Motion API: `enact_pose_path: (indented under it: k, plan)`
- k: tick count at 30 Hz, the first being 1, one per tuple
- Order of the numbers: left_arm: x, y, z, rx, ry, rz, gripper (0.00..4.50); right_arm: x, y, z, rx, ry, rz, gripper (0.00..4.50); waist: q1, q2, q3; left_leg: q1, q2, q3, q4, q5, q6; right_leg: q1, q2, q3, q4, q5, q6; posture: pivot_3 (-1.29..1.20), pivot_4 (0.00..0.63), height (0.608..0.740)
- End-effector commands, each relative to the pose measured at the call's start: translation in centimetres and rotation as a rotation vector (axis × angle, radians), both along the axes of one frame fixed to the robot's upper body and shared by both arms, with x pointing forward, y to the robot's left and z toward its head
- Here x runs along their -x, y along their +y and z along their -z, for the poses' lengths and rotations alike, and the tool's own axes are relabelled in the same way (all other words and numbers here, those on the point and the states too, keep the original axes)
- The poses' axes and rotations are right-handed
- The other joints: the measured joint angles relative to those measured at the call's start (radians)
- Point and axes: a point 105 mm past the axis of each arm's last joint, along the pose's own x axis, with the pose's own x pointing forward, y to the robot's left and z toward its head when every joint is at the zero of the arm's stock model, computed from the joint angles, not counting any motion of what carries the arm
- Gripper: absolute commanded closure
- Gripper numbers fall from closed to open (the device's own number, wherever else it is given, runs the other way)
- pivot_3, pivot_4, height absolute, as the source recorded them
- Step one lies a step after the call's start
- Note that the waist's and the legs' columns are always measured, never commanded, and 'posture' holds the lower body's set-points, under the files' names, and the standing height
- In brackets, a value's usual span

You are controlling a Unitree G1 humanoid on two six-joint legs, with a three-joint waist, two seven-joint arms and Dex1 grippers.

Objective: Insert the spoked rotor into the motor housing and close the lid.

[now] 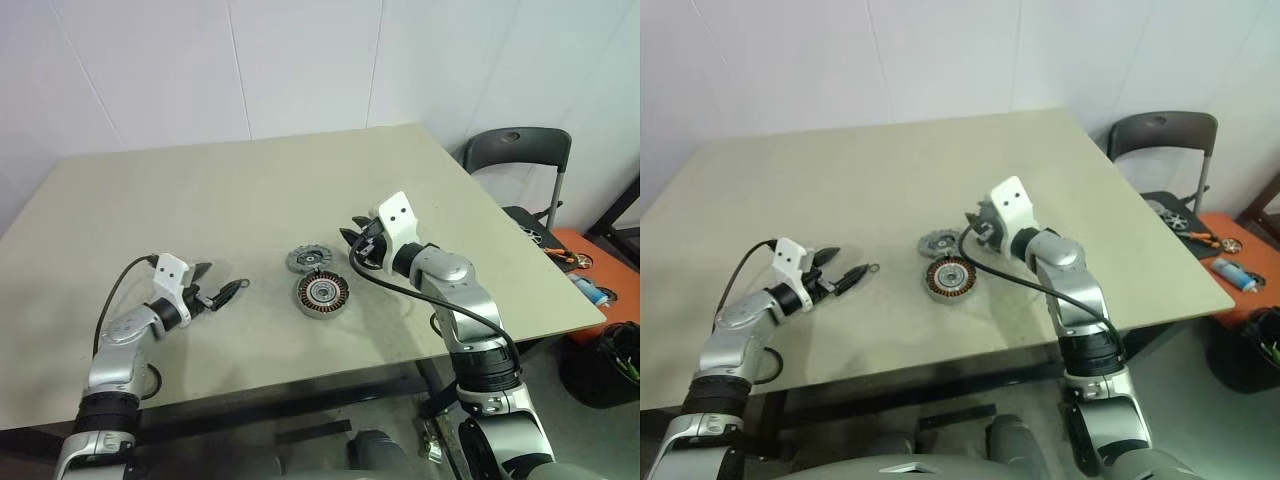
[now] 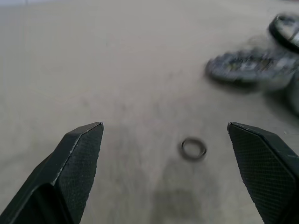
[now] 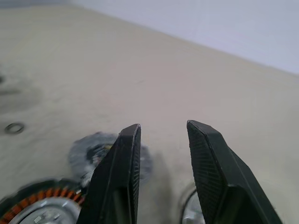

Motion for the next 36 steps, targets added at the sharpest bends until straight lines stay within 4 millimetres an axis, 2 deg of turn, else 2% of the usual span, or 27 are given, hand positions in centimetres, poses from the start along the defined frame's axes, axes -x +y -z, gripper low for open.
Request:
enact_pose_path:
  k: [1,8,12,15,26,36]
  plan:
    - [-0.6,-1.1,-0.3,-0.026,-0.043,0.024,0.00,-0.7,-0.2,-3.3,-0.046,-0.121,0.056,2.87,0.000,0.000,0.000,0.000,0.000,0.000,0.000,0.000,0.000,0.000,0.000,0.000,0.000,0.001,-0.001,0.00,0.000,0.740]
    - [-1.6,-2.7,1.1,-0.060,-0.004,0.037,0.00,-1.1,0.2,-3.1,-0.020,-0.130,0.057,2.87,0.003,0.000,0.000,0.000,0.000,0.000,0.000,0.000,0.000,0.000,0.000,0.000,0.000,0.001,-0.001,0.00,0.000,0.740]
    - [-3.0,-1.9,1.3,-0.112,0.026,-0.032,0.00,-1.2,0.3,-3.0,-0.020,-0.125,0.056,2.87,0.006,0.000,0.000,0.000,0.000,0.000,0.000,0.000,0.000,0.000,0.000,0.000,0.000,0.001,-0.001,0.00,0.000,0.740]
    - [-3.7,-2.1,0.7,-0.067,0.036,-0.050,0.00,-1.2,0.2,-2.7,-0.019,-0.118,0.067,2.87,0.007,0.000,0.000,0.001,0.000,0.000,0.000,0.000,0.000,0.001,0.000,0.000,0.001,0.001,-0.001,0.00,0.000,0.740]
    - [-2.9,-4.3,0.9,-0.084,0.108,0.071,0.00,-1.0,-0.1,-2.3,-0.003,-0.112,0.084,2.87,0.011,0.000,0.000,0.000,0.000,0.000,0.000,0.000,0.000,0.001,0.000,0.000,0.000,0.001,-0.001,0.00,0.000,0.740]
    - [-1.5,-3.4,3.0,-0.134,0.217,0.079,0.00,-0.9,-0.1,-2.1,0.012,-0.110,0.078,2.87,0.012,0.000,0.000,0.001,0.000,0.000,-0.001,0.000,0.000,0.001,0.000,0.000,0.000,0.001,-0.001,0.00,0.000,0.740]
